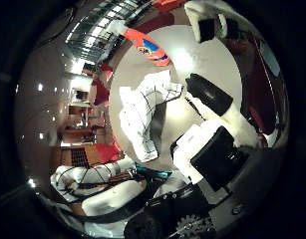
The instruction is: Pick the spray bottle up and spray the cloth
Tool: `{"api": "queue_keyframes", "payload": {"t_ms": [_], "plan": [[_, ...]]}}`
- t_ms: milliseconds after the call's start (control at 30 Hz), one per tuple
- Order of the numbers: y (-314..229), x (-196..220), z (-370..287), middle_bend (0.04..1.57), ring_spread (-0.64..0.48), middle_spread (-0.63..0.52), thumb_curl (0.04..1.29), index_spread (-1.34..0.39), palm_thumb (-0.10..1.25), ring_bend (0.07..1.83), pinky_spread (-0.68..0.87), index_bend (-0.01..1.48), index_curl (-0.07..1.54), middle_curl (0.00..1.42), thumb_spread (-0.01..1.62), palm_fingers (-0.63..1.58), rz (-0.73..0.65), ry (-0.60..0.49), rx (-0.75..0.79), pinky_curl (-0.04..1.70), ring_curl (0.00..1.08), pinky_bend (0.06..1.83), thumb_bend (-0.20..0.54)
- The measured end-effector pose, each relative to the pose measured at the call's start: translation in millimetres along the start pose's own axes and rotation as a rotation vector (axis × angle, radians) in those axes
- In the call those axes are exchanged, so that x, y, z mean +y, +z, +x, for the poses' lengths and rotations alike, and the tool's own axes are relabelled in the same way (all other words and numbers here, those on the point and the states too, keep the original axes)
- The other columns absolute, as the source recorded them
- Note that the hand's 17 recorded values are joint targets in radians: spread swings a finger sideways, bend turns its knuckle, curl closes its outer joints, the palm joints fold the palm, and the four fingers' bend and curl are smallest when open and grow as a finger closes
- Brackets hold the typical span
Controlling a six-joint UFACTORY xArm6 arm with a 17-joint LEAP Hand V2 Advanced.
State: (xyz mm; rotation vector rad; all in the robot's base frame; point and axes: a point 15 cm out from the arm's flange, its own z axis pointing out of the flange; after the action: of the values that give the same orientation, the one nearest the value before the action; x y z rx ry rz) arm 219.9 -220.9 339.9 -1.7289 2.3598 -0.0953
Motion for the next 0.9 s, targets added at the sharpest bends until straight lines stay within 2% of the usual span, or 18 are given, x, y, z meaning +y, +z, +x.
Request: {"api": "queue_keyframes", "payload": {"t_ms": [200,400,633,900], "plan": [[-3,-26,9,0.46,-0.1,-0.15,0.34,-0.4,0.81,0.67,0.27,0.26,0.51,0.54,1.2,0.42,0.035,0.016,-0.027,0.78,0.41,0.26,-0.02],[7,-46,12,0.35,-0.02,-0.07,0.33,-0.33,0.69,0.61,0.31,0.16,0.45,0.49,1.17,0.31,0.042,0.044,-0.1,0.76,0.38,0.34,-0.027],[30,-66,21,0.31,0.13,0.04,0.31,-0.26,0.57,0.54,0.4,0.15,0.36,0.43,1.14,0.18,0.038,0.063,-0.205,0.67,0.33,0.38,-0.025],[48,-99,36,0.27,0.2,0.12,0.29,-0.24,0.51,0.46,0.43,0.15,0.3,0.38,1.09,0.11,0.084,0.062,-0.332,0.55,0.28,0.4,-0.03]]}}
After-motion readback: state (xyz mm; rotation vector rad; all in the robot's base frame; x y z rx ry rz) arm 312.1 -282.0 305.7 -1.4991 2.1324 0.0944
